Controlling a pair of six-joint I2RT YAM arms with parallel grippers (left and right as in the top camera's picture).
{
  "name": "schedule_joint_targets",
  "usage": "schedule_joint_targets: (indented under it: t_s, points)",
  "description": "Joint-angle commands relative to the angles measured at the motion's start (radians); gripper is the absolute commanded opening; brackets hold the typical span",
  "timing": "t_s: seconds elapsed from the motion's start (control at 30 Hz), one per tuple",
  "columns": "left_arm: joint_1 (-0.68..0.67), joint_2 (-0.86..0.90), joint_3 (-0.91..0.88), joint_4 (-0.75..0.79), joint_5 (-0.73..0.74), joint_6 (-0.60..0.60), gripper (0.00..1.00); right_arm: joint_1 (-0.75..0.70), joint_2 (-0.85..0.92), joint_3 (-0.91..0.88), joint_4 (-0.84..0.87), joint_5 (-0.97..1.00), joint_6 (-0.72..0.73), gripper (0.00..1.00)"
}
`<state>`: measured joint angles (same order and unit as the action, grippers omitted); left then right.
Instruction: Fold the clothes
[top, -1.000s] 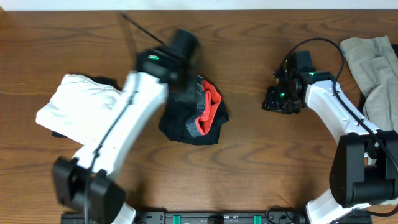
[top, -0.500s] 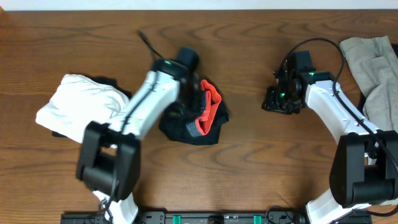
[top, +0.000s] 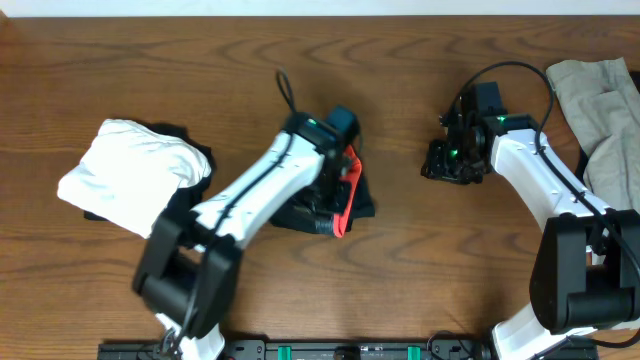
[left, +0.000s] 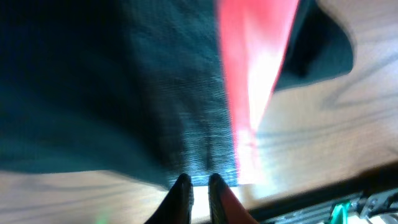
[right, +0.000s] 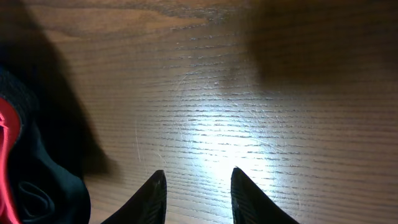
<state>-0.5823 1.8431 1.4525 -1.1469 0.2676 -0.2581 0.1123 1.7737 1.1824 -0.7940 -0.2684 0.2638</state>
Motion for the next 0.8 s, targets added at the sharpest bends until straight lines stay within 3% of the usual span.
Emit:
schedule_joint_targets:
  t_s: [0.0, 0.17, 0.33, 0.47, 0.57, 0.77]
  points:
    - [0.099, -0.107, 0.042, 0.006, -0.124, -0.021, 0.33, -0.001, 0.009, -0.003, -0.005, 0.003, 0.013, 0.33]
    - [0.254, -0.102, 0.032, 0.030, -0.119, -0.001, 0.69, -0.001, 0.009, -0.003, -0.006, 0.003, 0.013, 0.34]
    - [0.372, -0.023, -0.013, 0.078, 0.111, 0.134, 0.83, -0.001, 0.009, -0.003, -0.006, 0.003, 0.013, 0.33]
    - [0.442, 0.058, -0.029, 0.092, 0.188, 0.161, 0.85, -0.001, 0.009, -0.003, -0.010, 0.003, 0.012, 0.31]
    - [0.472, 0.116, -0.029, 0.093, 0.330, 0.246, 0.86, -0.001, 0.009, -0.003, -0.011, 0.003, 0.008, 0.30]
    - [0.467, 0.216, -0.043, 0.094, 0.470, 0.338, 0.87, -0.001, 0.009, -0.003, -0.010, 0.003, 0.008, 0.29]
